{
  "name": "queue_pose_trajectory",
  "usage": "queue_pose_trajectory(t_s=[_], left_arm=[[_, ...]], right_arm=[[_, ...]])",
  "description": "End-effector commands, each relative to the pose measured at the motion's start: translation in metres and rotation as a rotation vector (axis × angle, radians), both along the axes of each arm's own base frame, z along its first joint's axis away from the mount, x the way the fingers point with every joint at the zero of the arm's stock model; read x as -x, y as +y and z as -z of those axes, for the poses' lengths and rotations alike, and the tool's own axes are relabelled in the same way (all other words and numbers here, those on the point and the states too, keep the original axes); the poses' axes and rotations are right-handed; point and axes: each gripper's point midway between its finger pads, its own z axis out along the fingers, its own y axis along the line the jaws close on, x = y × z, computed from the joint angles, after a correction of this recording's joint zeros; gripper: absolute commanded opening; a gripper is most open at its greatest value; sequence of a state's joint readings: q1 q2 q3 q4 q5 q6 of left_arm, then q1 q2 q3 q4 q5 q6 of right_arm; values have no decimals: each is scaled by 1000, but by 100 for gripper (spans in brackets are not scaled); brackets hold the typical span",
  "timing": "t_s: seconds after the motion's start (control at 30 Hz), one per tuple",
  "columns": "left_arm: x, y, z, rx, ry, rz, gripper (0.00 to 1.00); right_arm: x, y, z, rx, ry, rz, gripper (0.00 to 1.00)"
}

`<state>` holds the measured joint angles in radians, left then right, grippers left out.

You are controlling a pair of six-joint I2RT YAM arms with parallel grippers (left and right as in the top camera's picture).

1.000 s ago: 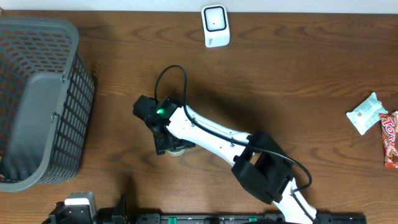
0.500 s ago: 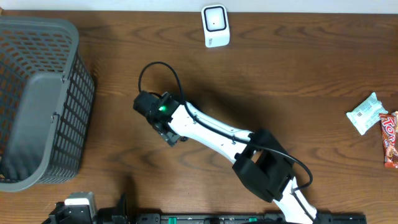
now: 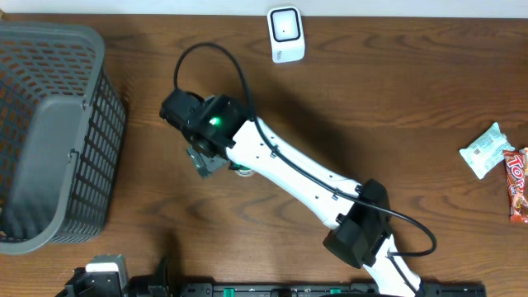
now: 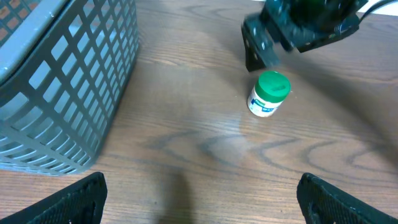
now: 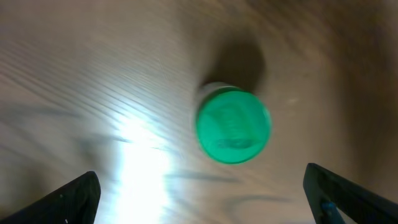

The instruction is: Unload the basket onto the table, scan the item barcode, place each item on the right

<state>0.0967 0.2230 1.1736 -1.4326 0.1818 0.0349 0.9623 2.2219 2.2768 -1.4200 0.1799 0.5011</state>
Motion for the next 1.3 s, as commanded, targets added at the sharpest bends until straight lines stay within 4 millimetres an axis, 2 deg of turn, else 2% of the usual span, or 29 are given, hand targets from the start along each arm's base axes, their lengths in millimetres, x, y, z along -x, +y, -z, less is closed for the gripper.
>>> queue_pose_trajectory(t_s=[0.0, 0.1, 0.27, 0.5, 0.93, 1.0, 1.1, 1.17, 1.27], left_arm=[[1, -1, -2, -9, -9, 12, 98], [1, -1, -2, -9, -9, 12, 98], [1, -1, -2, -9, -9, 12, 98], [1, -1, -2, -9, -9, 12, 98], [1, -1, -2, -9, -9, 12, 98], [1, -1, -2, -9, -9, 12, 98], [1, -1, -2, -9, -9, 12, 98], [1, -1, -2, -10, -10, 13, 98], [1, -1, -2, -9, -9, 12, 98]], right_arm=[[-3, -13, -2, -126, 125, 420, 99], [-10, -34, 15, -107, 161, 667, 99], [-34, -54, 41, -137, 195, 865, 99], [-46, -51, 68, -227, 314, 908, 99], [-30, -43, 106, -209, 344, 882, 99], [-26, -44, 111, -198, 350, 881, 96], [-23, -46, 114, -187, 356, 875, 80], [-23, -46, 114, -185, 353, 849, 73], [-23, -46, 114, -178, 348, 797, 70]])
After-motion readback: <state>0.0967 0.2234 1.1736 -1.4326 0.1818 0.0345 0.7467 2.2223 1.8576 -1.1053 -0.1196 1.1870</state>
